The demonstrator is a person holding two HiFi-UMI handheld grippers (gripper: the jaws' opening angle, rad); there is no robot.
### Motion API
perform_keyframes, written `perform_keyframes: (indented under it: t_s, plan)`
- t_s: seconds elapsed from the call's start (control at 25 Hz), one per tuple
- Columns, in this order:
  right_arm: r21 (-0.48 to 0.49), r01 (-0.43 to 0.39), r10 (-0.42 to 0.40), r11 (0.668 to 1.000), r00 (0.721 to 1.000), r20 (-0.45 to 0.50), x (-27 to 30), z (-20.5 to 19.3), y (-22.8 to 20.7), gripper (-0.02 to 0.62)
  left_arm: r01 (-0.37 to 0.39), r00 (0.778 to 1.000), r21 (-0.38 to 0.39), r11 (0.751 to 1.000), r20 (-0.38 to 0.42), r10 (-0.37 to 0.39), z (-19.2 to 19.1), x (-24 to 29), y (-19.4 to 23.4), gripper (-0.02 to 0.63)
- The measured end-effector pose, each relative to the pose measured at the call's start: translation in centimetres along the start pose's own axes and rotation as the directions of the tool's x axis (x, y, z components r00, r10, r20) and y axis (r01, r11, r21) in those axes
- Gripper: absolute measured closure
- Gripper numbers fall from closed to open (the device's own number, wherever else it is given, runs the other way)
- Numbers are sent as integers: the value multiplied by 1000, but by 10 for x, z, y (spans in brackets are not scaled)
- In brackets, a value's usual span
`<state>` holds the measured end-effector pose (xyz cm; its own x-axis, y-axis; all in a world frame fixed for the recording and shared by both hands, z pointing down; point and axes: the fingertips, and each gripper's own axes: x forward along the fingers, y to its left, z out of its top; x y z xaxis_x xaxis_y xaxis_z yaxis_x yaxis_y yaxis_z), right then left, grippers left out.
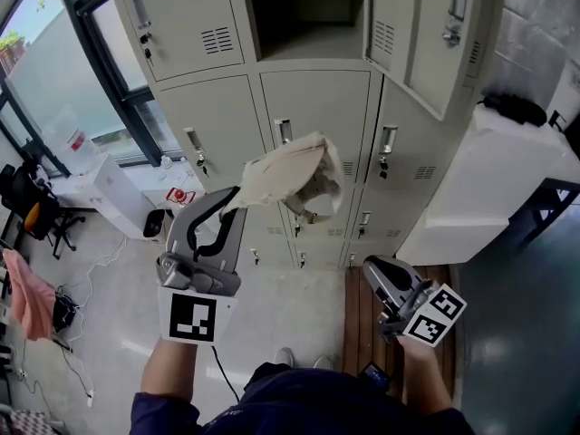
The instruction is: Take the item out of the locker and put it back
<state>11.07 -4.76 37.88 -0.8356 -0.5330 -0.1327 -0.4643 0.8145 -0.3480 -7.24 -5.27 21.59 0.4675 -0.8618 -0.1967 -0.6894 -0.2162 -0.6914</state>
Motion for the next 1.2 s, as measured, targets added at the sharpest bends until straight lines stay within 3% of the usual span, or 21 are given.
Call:
perform_keyframes:
  t_s: [0.28, 0.76, 0.96, 1.2]
  plan:
    - [8, -10, 10, 1000, 1000, 17, 2, 5, -19, 588, -27, 999, 126, 992, 31, 23, 24, 32, 18, 588]
    - [-26, 23, -22, 999, 999, 25, 55, 16, -50, 589, -44, 992, 214, 976, 126, 18, 20, 91, 71, 588]
    - [-54, 38, -36, 998, 998, 43, 99, 26, -63, 589, -52, 979, 298, 953, 202, -10, 21, 118, 94, 586]
    - [-66, 78, -73, 995, 995, 71, 144, 31, -76, 588, -83, 957, 416, 906, 286, -44, 26, 152, 128, 586]
